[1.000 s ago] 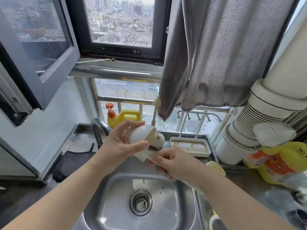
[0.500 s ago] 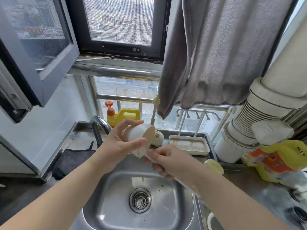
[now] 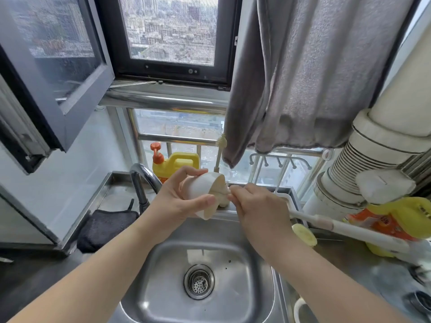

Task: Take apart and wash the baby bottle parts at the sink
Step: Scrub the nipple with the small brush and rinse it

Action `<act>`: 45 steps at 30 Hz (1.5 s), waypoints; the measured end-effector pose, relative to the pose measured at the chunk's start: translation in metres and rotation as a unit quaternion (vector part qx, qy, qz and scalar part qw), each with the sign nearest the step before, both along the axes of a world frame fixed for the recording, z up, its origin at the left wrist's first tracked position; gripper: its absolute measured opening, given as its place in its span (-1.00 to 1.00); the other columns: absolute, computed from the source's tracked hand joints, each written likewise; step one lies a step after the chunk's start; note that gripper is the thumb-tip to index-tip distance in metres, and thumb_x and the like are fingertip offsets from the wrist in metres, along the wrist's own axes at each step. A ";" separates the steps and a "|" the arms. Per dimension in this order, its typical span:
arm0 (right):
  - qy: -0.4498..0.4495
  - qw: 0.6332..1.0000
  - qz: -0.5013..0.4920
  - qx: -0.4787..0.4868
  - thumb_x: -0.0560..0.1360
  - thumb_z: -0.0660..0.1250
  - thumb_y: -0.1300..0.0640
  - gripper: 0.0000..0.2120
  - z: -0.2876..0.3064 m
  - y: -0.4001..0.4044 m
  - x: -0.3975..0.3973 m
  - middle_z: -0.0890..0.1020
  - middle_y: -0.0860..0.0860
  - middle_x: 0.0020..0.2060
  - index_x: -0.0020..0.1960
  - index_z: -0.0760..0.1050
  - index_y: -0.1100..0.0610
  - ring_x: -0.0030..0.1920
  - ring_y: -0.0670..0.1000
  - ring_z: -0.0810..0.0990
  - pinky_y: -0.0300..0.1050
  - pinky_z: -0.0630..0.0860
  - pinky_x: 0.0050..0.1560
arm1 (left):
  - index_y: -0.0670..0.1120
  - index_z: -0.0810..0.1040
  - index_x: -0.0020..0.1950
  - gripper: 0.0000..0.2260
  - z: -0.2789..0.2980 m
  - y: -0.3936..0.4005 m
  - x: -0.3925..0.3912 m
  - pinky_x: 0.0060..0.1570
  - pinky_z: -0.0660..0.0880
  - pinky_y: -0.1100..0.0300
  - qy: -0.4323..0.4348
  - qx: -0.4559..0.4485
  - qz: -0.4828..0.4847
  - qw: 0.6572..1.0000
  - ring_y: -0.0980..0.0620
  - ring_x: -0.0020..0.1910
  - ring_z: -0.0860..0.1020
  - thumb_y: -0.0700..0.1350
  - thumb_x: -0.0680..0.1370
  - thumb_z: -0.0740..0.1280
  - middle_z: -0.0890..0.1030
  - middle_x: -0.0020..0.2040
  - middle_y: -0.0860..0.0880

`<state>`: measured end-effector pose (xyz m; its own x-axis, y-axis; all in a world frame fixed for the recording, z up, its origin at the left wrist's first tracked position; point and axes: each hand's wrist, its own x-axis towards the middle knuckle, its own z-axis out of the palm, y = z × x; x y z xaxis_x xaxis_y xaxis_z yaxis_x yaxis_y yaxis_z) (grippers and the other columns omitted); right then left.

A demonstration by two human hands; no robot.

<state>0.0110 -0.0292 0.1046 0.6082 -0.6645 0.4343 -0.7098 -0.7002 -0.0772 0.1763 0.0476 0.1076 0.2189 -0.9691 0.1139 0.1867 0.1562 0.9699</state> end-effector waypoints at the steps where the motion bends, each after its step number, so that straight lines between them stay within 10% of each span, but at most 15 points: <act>1: -0.019 0.997 0.017 0.071 0.58 0.17 0.02 -0.74 0.000 0.002 0.001 0.57 -0.03 -0.33 -0.11 0.60 0.06 -0.31 0.06 0.54 -0.14 0.30 -0.35 | 0.08 0.59 -0.10 -0.45 0.001 0.000 0.000 -0.33 0.60 0.14 -0.003 -0.002 0.000 1.000 -0.01 -0.16 0.64 0.13 -0.02 0.67 0.66 -0.08 0.04; 7: -0.163 0.743 0.106 0.640 0.60 0.20 -0.03 -0.72 0.004 0.006 0.001 0.32 -0.07 -0.51 -0.17 0.59 0.04 -0.51 -0.09 0.23 -0.28 0.18 -0.50 | 0.12 0.61 -0.10 -0.50 0.001 -0.001 0.004 -0.29 0.60 0.13 -0.011 -0.028 0.000 1.000 -0.02 -0.15 0.64 0.11 0.03 0.67 0.66 -0.07 0.02; 10: -0.175 0.628 0.122 0.748 0.59 0.18 -0.07 -0.70 0.006 0.005 -0.003 0.28 -0.06 -0.49 -0.17 0.56 0.07 -0.51 -0.11 0.19 -0.34 0.14 -0.54 | 0.12 0.61 -0.08 -0.51 0.001 -0.003 0.008 -0.26 0.60 0.13 -0.022 -0.031 -0.019 0.999 -0.03 -0.14 0.63 0.11 0.06 0.66 0.65 -0.06 0.01; 15: 0.004 0.909 0.072 0.411 0.59 0.23 -0.05 -0.75 0.004 -0.006 -0.004 0.42 -0.12 -0.48 -0.20 0.55 0.00 -0.44 -0.17 0.36 -0.19 0.32 -0.34 | 0.14 0.57 -0.05 -0.48 -0.010 0.000 0.009 -0.09 0.61 0.01 -0.085 0.027 -0.031 0.996 -0.13 -0.07 0.64 0.09 0.07 0.65 0.64 0.05 -0.08; 17: 0.008 0.958 0.035 0.285 0.60 0.19 -0.04 -0.77 0.007 -0.007 -0.003 0.51 -0.08 -0.37 -0.13 0.55 -0.01 -0.27 -0.07 0.48 -0.06 0.42 -0.19 | 0.18 0.55 -0.07 -0.55 -0.011 -0.002 0.008 -0.14 0.61 0.07 -0.088 0.024 -0.015 0.996 -0.06 -0.10 0.64 0.01 0.11 0.59 0.62 0.04 -0.05; 21: -0.146 0.931 0.079 0.324 0.58 0.24 0.03 -0.78 0.007 0.003 0.000 0.45 -0.11 -0.43 -0.05 0.64 0.06 -0.35 -0.20 0.43 -0.28 0.31 -0.31 | 0.22 0.50 -0.02 -0.58 -0.007 -0.007 0.012 -0.22 0.58 0.14 -0.106 0.020 -0.004 0.994 0.05 -0.15 0.62 0.04 0.17 0.50 0.59 -0.04 0.07; 28: -0.130 0.914 0.067 0.378 0.58 0.24 0.03 -0.75 -0.002 0.002 -0.004 0.38 -0.04 -0.48 -0.15 0.60 0.12 -0.44 -0.10 0.28 -0.11 0.21 -0.35 | 0.39 0.41 0.26 -0.41 -0.006 -0.005 0.021 0.04 0.59 0.11 -0.275 0.070 -0.035 0.958 0.08 0.02 0.64 0.22 0.26 0.50 0.61 0.11 0.16; 37: -0.123 0.934 0.048 0.333 0.58 0.22 0.00 -0.77 0.008 0.001 -0.007 0.37 -0.08 -0.52 -0.20 0.56 -0.03 -0.41 -0.09 0.34 -0.04 0.28 -0.30 | 0.15 0.57 0.11 -0.60 0.026 -0.007 0.006 0.08 0.56 -0.16 -0.080 0.129 -0.087 0.985 -0.09 -0.01 0.63 0.00 0.31 0.56 0.61 0.09 -0.06; 45: -0.122 0.931 0.040 0.340 0.56 0.21 -0.11 -0.63 0.004 0.007 -0.013 0.37 -0.06 -0.52 -0.39 0.42 -0.06 -0.42 -0.08 0.34 -0.13 0.23 -0.36 | 0.26 0.31 0.33 -0.28 0.028 -0.014 0.004 -0.07 0.59 0.18 -0.334 0.180 0.007 0.925 0.04 0.01 0.59 0.09 0.26 0.57 0.53 0.19 0.05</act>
<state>-0.0017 -0.0219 0.1081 0.6061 -0.7931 0.0605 -0.5606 -0.4799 -0.6748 0.1807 0.0337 0.1361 0.2293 -0.9680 -0.1018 -0.4728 -0.2022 0.8577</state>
